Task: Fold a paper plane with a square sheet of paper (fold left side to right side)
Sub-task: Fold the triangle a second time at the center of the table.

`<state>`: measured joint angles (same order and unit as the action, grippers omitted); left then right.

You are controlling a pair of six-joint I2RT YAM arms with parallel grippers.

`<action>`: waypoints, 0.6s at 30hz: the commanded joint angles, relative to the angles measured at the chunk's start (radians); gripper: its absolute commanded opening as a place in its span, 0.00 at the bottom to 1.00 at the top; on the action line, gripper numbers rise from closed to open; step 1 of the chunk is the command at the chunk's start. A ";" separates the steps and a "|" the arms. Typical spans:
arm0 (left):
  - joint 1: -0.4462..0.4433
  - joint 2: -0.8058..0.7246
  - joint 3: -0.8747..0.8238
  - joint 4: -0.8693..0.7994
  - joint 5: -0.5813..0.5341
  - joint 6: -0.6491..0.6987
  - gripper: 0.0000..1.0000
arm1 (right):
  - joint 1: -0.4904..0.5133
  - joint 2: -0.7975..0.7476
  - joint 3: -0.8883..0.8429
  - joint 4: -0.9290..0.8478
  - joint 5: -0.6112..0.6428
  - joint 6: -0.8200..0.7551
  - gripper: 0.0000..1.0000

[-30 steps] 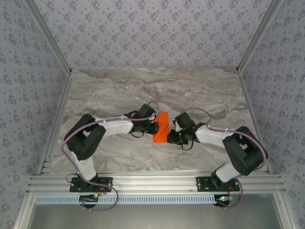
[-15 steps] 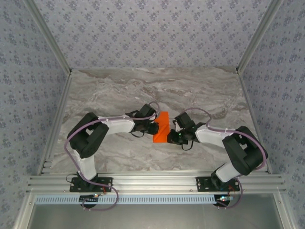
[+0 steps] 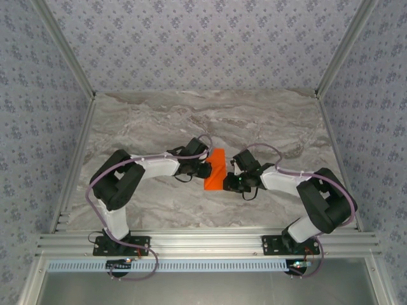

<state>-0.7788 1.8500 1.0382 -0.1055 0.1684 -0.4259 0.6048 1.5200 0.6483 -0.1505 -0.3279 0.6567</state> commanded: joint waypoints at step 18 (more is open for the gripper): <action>0.005 0.016 0.020 -0.020 -0.021 0.022 0.13 | 0.014 0.049 -0.001 -0.079 0.031 -0.019 0.20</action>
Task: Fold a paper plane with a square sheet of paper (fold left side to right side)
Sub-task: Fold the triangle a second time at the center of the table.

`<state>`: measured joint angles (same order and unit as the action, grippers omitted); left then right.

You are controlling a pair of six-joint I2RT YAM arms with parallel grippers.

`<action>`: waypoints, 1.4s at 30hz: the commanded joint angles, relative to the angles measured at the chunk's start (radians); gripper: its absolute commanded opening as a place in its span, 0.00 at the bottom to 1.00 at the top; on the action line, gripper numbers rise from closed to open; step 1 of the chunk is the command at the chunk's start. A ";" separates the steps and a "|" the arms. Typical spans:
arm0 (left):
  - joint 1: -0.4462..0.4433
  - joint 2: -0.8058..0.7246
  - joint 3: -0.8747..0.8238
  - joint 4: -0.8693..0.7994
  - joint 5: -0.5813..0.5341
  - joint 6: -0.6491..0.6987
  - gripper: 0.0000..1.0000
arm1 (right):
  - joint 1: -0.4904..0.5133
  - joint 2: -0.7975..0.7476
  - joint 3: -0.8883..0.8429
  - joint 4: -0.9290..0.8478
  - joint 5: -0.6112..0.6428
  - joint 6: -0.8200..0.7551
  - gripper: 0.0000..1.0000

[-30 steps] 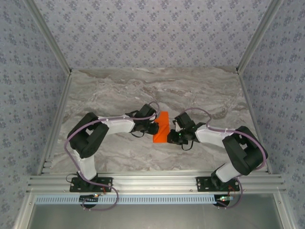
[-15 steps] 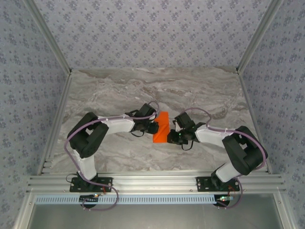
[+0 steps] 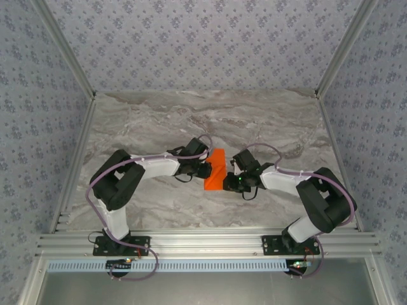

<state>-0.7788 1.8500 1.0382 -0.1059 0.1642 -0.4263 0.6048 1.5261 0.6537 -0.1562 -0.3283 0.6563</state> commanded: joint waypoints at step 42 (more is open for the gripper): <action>0.005 0.018 0.004 -0.023 -0.040 0.004 0.05 | -0.079 0.111 0.084 0.375 -0.147 0.111 0.17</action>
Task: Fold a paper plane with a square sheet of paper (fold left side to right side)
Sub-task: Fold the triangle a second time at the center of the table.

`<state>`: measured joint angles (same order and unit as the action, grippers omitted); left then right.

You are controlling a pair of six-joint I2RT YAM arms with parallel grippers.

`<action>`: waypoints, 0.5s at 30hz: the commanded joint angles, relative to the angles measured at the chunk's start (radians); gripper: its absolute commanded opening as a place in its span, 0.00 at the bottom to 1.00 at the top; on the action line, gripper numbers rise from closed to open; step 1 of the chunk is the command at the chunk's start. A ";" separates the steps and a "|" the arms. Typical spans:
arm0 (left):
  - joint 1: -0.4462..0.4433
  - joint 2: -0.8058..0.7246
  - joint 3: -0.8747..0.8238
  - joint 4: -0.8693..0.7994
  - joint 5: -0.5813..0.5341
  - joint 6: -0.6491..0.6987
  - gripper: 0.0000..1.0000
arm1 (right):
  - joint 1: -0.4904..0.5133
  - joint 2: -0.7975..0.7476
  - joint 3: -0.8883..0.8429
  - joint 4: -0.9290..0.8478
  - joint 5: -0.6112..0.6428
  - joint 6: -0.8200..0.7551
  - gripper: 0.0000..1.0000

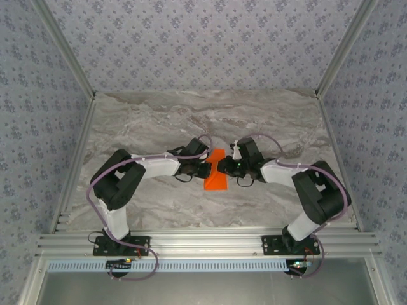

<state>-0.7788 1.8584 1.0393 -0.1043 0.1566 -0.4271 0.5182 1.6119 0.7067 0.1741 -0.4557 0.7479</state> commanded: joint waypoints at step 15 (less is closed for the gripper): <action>0.005 -0.002 -0.008 -0.026 -0.052 0.001 0.00 | 0.014 0.111 0.069 0.031 -0.015 -0.005 0.17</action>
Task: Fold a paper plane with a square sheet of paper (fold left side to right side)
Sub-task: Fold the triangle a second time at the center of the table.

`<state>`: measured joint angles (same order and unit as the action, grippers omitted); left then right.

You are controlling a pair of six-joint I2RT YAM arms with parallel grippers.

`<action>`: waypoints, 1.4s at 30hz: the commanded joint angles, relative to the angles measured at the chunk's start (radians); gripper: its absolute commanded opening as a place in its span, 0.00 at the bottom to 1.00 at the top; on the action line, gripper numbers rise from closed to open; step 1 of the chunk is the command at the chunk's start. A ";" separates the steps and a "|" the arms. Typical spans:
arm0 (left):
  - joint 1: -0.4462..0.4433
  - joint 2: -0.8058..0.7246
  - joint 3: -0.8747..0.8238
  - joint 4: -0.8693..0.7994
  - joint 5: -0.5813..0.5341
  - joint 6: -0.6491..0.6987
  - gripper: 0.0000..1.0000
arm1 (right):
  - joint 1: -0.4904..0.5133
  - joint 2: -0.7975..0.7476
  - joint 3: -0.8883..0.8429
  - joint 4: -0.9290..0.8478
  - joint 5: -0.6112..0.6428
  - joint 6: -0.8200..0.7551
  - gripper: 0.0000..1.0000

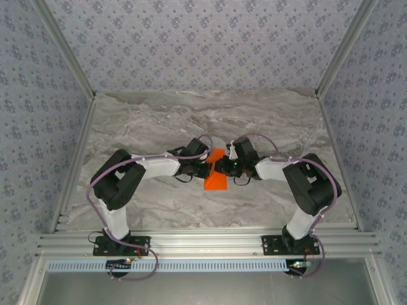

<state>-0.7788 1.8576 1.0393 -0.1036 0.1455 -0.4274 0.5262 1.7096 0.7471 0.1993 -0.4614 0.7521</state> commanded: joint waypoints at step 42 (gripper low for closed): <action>0.005 -0.067 -0.002 -0.075 -0.076 -0.015 0.13 | -0.003 0.093 0.058 -0.220 0.096 -0.065 0.17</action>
<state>-0.7799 1.8469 1.0389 -0.1154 0.1196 -0.4362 0.5259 1.7626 0.8108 0.0776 -0.4309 0.6956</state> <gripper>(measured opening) 0.118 0.167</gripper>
